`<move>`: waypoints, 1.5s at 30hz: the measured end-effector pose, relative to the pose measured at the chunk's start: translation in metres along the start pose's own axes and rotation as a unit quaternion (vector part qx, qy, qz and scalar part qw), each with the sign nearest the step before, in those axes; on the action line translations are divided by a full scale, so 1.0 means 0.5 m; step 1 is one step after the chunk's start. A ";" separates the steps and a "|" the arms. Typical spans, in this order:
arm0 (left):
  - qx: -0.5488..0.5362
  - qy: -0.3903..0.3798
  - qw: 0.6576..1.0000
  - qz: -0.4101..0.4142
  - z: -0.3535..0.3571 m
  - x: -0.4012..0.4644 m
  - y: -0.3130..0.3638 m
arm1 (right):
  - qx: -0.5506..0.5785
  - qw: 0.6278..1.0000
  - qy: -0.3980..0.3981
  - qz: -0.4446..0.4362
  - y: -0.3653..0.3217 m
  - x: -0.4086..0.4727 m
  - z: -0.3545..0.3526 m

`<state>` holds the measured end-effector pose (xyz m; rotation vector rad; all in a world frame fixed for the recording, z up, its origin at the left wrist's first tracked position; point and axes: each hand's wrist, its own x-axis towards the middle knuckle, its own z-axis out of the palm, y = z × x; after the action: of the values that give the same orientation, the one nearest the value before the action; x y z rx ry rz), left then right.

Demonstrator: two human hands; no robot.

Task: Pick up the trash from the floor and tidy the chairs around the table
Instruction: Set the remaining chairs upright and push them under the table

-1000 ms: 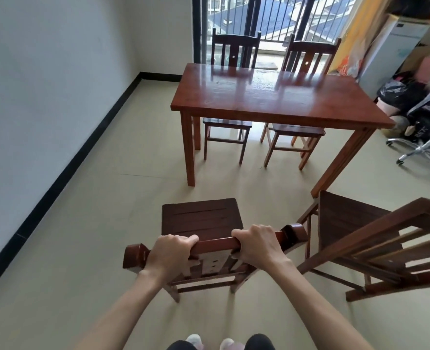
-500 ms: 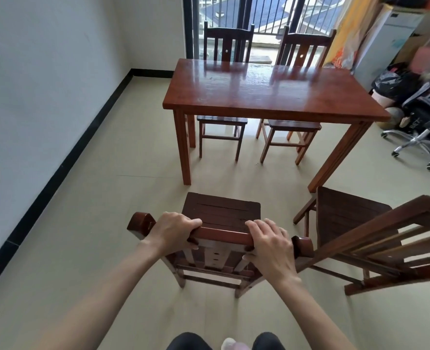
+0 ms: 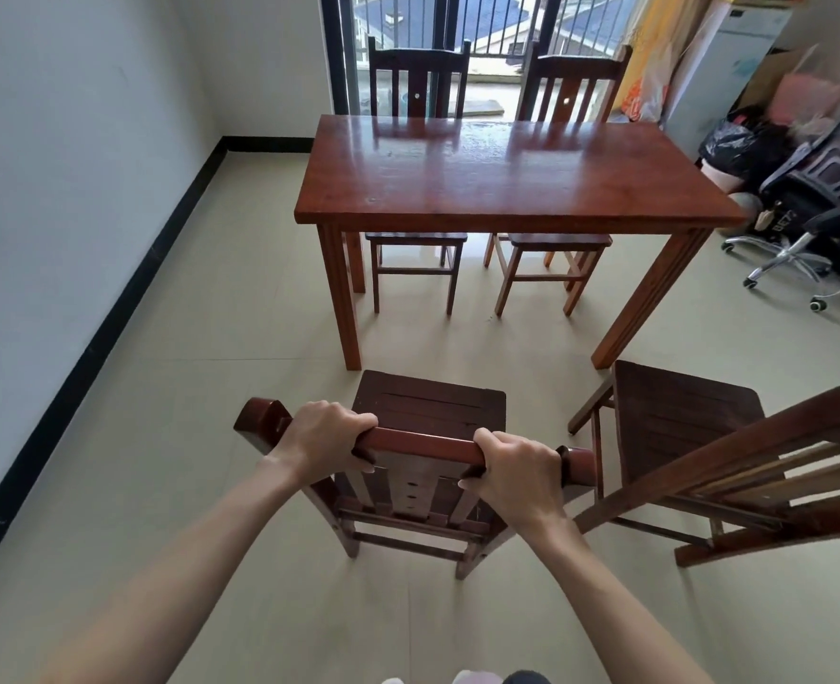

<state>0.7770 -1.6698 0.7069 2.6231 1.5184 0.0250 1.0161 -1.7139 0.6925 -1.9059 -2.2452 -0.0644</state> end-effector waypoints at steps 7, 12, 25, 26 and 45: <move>-0.008 0.028 0.999 0.017 -0.021 0.095 -0.047 | 0.008 1.000 0.008 0.006 0.021 0.103 0.009; -0.007 0.021 1.000 0.000 -0.041 0.180 -0.096 | 0.014 1.000 0.021 0.003 0.034 0.198 0.026; 0.000 0.005 1.000 -0.017 -0.081 0.510 -0.230 | 0.021 0.999 0.030 -0.039 0.150 0.562 0.079; -0.002 0.012 1.000 -0.020 -0.081 0.528 -0.239 | 0.024 0.998 0.030 -0.042 0.157 0.587 0.083; -0.010 0.016 0.999 -0.043 -0.073 0.845 -0.396 | 0.026 0.996 -0.035 -0.073 0.255 0.989 0.135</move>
<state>0.8145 -1.2035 0.7055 2.5506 1.6305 0.0744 1.0581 -1.2005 0.7018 -1.7432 -2.4039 0.0393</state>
